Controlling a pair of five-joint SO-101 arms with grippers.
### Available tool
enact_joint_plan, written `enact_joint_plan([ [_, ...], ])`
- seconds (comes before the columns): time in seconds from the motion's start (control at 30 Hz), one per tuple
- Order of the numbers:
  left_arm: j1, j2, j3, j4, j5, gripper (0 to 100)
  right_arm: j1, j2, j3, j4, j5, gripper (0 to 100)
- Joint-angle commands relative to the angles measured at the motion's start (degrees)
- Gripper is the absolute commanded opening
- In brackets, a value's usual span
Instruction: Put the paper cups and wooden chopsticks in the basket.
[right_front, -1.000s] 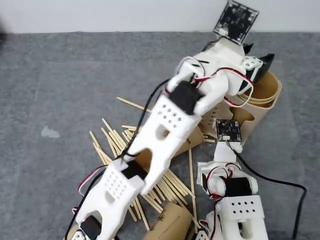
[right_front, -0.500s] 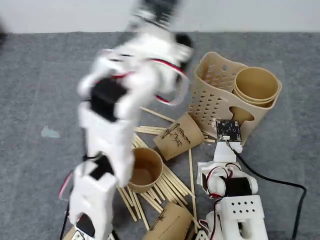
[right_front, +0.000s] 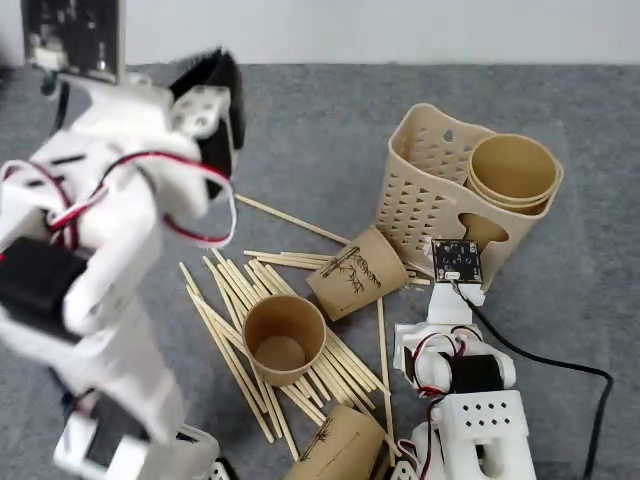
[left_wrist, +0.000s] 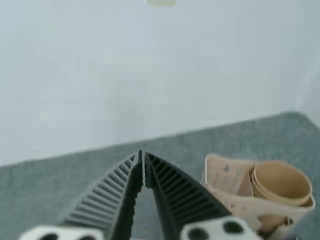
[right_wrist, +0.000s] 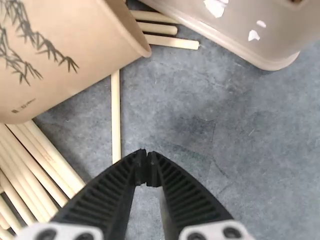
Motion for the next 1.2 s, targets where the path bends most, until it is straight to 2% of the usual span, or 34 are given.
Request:
enact_joint_plan([
  [0.0, -0.4, -12.0, 17.2, -1.8, -0.2, 1, -0.2, -0.8, -0.4, -0.7, 0.4, 0.8],
  [0.37, -1.0, -47.6, 74.6, -25.0, -3.2, 1, 0.0, -0.8, -2.3, -1.0, 0.4, 0.8],
  [0.57, -10.4, -63.1, 100.9, -36.4, -7.1, 1, 0.0, -0.7, -11.0, 3.4, 0.5, 0.8],
  [0.8, -17.9, -74.7, 118.4, -40.3, -11.4, 1, -1.8, 0.0, -26.8, 11.6, 0.4, 0.8],
  [0.93, -19.8, -80.7, 126.1, -40.4, -12.9, 1, -8.2, 6.2, -35.7, 18.5, 0.3, 0.9],
  [1.17, -23.4, -92.5, 138.0, -40.4, -14.1, 1, -20.5, 25.9, -52.1, 27.8, -3.3, 0.9],
])
